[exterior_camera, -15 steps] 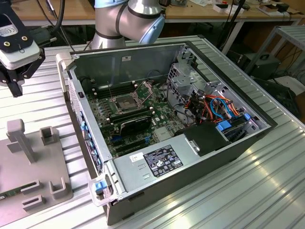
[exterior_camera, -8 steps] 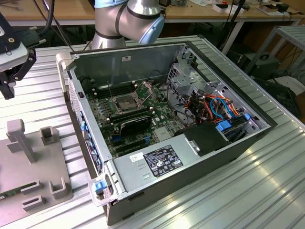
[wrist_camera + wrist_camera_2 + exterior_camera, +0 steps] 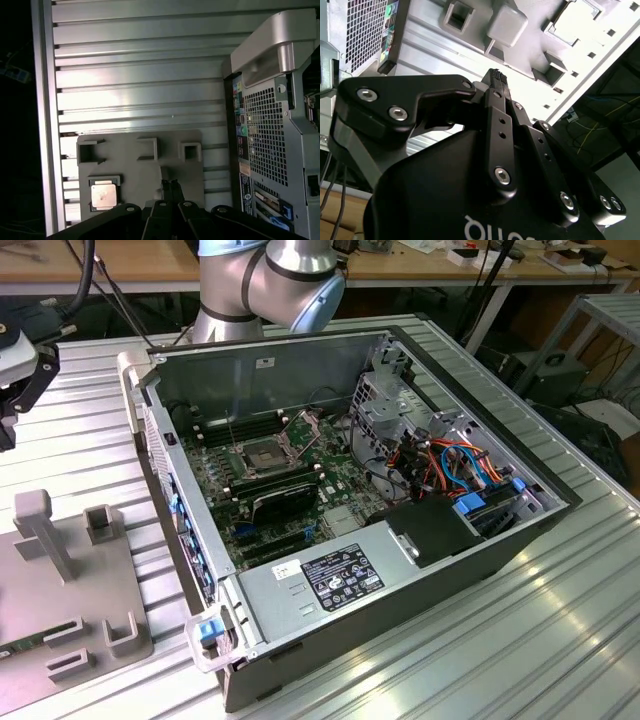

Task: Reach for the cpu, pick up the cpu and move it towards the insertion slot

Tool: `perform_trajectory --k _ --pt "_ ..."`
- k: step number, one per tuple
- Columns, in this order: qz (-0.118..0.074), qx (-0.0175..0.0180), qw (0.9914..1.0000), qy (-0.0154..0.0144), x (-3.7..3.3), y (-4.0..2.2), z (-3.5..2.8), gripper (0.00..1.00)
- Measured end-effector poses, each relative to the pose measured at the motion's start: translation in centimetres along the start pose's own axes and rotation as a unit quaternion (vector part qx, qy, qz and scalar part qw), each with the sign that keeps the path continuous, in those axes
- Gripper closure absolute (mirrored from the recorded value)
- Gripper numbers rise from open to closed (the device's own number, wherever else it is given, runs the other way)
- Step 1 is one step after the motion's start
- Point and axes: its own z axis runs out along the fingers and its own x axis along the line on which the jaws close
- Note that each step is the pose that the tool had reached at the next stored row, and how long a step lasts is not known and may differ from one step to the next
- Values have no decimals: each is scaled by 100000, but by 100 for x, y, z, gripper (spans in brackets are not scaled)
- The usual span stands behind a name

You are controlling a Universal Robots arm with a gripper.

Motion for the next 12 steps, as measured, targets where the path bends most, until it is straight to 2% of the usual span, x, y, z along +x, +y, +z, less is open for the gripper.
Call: perform_trajectory --k 5,8,12 --pt "-2 3 100000 3 73 -6 7 89" --pt "-1 3 100000 1 165 -13 16 89" --pt "-3 3 100000 5 233 -19 23 89"
